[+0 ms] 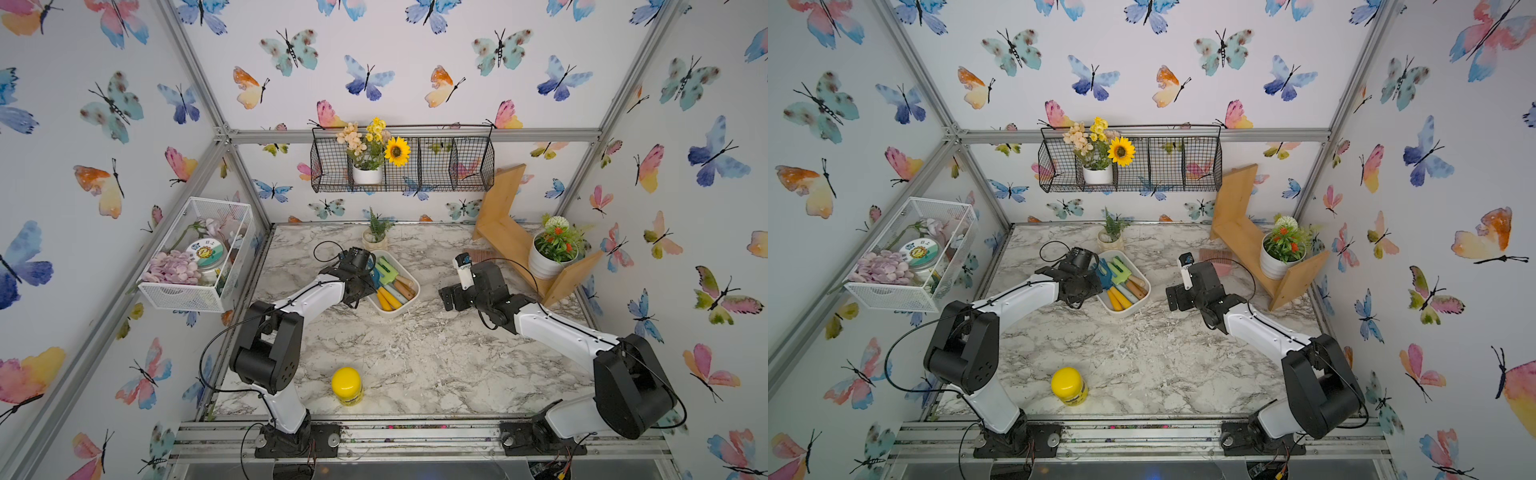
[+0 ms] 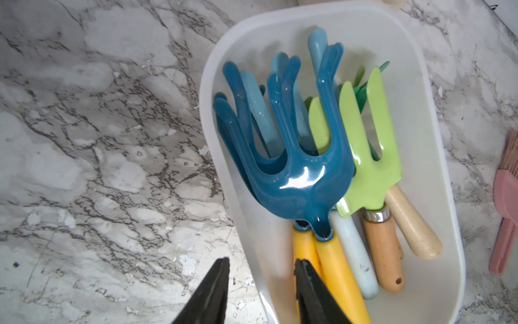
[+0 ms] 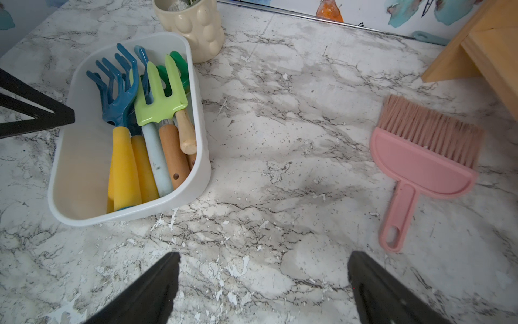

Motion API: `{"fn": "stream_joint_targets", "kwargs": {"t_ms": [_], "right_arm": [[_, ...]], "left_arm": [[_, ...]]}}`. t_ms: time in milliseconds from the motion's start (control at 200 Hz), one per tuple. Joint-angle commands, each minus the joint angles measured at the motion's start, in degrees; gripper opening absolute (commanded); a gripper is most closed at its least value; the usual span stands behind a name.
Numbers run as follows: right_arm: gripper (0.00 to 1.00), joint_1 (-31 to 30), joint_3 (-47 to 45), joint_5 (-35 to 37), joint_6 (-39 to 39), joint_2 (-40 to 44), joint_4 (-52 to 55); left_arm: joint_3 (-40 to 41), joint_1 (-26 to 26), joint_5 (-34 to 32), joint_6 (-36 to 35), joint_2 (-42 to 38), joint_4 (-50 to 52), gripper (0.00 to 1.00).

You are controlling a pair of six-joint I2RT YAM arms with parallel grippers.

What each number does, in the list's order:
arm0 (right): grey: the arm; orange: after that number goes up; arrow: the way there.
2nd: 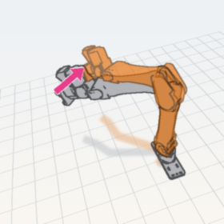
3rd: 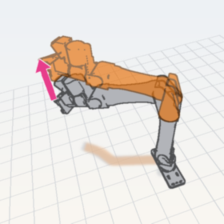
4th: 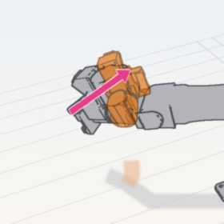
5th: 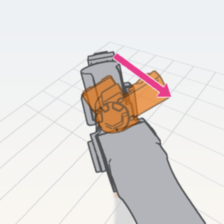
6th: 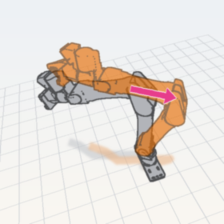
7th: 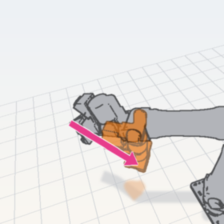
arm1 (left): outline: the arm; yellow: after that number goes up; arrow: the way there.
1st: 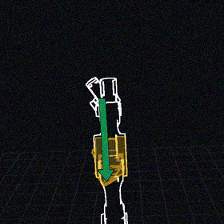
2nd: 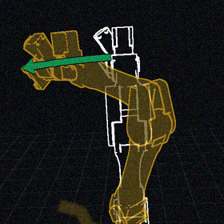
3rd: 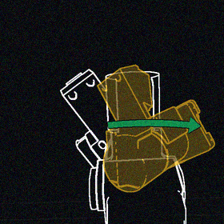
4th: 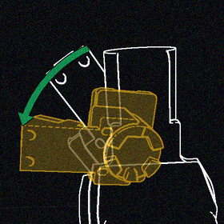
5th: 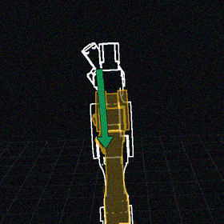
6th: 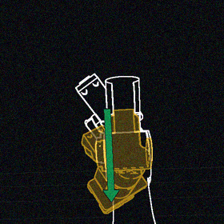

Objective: Take the hand rake out of the storage box
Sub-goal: Adjust the storage box at the center of the board.

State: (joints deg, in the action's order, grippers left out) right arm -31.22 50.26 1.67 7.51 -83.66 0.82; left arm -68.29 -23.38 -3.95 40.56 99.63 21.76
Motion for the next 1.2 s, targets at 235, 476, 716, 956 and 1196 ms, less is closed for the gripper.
{"fn": "stream_joint_targets", "kwargs": {"t_ms": [235,476,716,956,1196], "right_arm": [[0.98,-0.51,-1.30,0.61,0.31,1.91,0.85],[0.98,-0.51,-1.70,-0.59,1.06,1.39,0.25],[0.98,-0.59,-1.74,-0.75,1.02,1.39,0.48],[0.98,-0.59,0.59,-0.83,2.26,0.50,3.39],[0.94,-0.60,8.62,-1.85,6.98,-4.61,12.20]], "left_arm": [[-1.40,-0.35,1.77,0.73,3.42,-0.93,0.20],[-2.46,-0.71,3.84,-2.04,4.71,-0.69,0.06],[-2.75,-1.13,4.77,-3.65,5.07,-0.38,0.01],[-8.90,-2.77,5.84,-9.36,9.24,3.31,0.00],[-14.29,-2.76,5.70,-11.26,12.46,5.18,0.00]]}}
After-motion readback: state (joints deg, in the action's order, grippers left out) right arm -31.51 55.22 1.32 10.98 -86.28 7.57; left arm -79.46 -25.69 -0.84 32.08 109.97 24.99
